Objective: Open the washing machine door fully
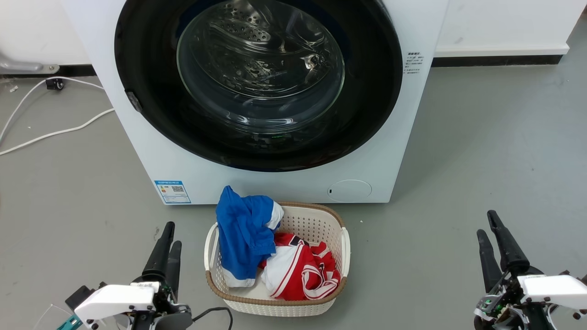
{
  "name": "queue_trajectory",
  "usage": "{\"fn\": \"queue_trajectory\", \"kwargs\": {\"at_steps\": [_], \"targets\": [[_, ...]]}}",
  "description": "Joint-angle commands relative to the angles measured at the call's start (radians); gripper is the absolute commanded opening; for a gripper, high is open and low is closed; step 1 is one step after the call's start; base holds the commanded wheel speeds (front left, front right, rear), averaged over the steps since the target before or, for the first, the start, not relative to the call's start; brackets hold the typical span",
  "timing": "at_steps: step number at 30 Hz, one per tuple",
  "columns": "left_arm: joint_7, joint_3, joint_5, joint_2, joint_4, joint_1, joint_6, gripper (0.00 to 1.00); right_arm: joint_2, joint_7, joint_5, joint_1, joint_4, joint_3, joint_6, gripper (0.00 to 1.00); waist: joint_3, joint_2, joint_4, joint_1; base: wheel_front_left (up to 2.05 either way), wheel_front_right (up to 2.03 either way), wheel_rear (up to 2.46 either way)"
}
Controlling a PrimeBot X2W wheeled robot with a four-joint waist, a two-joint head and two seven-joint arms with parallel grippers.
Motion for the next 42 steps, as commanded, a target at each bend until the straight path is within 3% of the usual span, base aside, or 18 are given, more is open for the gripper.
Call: {"fn": "queue_trajectory", "kwargs": {"at_steps": [1,7,25,42], "targets": [[-0.013,-0.017,0.016,0.002,-0.020,-0.029,-0.001,1.00,-0.004,-0.012,-0.022,-0.007,-0.026,0.006,0.000,1.00,0.000,-0.0001,0.000,0.0001,0.00,0.00,0.00],[-0.043,-0.032,0.118,0.002,-0.044,-0.038,-0.001,1.00,-0.013,-0.043,-0.125,-0.003,-0.045,0.016,0.000,1.00,0.002,-0.0001,0.000,0.0001,0.00,0.00,0.00],[-0.121,-0.128,0.582,0.002,-0.095,-0.043,0.005,1.00,-0.010,-0.117,-0.647,0.019,-0.095,0.022,0.001,1.00,0.008,-0.0001,0.009,0.0001,0.00,0.00,0.00],[-0.176,-0.195,0.875,0.015,-0.096,-0.054,0.040,1.00,-0.008,-0.145,-0.948,0.036,-0.129,0.034,0.001,1.00,0.006,-0.0001,0.015,0.0001,0.00,0.00,0.00]]}}
